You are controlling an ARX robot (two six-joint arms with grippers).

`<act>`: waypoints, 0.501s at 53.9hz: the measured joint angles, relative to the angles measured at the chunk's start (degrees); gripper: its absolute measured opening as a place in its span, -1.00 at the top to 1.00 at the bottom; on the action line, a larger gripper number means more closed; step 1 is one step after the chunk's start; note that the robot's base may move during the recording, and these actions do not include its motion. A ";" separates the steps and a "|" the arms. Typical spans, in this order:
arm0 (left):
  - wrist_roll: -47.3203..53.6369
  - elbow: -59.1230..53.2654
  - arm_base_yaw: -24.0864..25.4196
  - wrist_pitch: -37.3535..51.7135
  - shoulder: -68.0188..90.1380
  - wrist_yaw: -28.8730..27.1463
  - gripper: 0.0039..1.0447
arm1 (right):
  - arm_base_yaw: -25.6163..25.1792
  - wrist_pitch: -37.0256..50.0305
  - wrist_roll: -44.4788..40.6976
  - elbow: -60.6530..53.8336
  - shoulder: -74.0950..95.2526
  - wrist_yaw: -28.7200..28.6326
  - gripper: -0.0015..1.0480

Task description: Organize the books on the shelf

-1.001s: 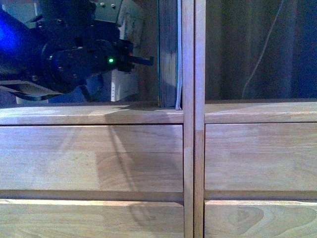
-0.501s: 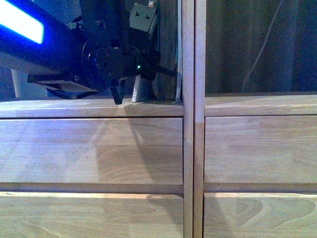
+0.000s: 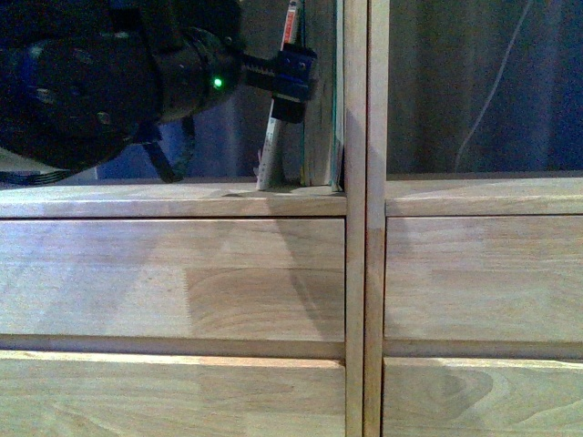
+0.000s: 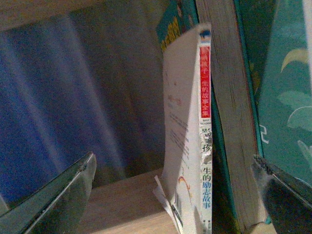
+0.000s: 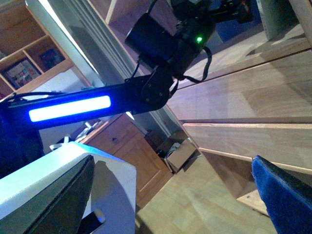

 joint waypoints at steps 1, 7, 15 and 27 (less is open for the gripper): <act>-0.35 -1.68 0.00 0.50 -1.27 0.00 -0.86 | 0.17 0.00 -0.15 0.00 0.04 0.15 -0.86; -3.10 -12.04 0.55 2.56 -8.66 0.44 -0.86 | 0.24 0.20 -0.61 0.00 0.02 0.33 -0.86; -8.48 -26.82 3.13 3.04 -20.35 7.21 -0.86 | -1.60 -0.98 -3.85 -0.39 -0.76 0.79 -0.86; -16.61 -39.52 7.65 1.46 -35.56 12.39 -0.86 | -5.40 -3.87 -8.61 -1.60 -2.71 4.42 -0.86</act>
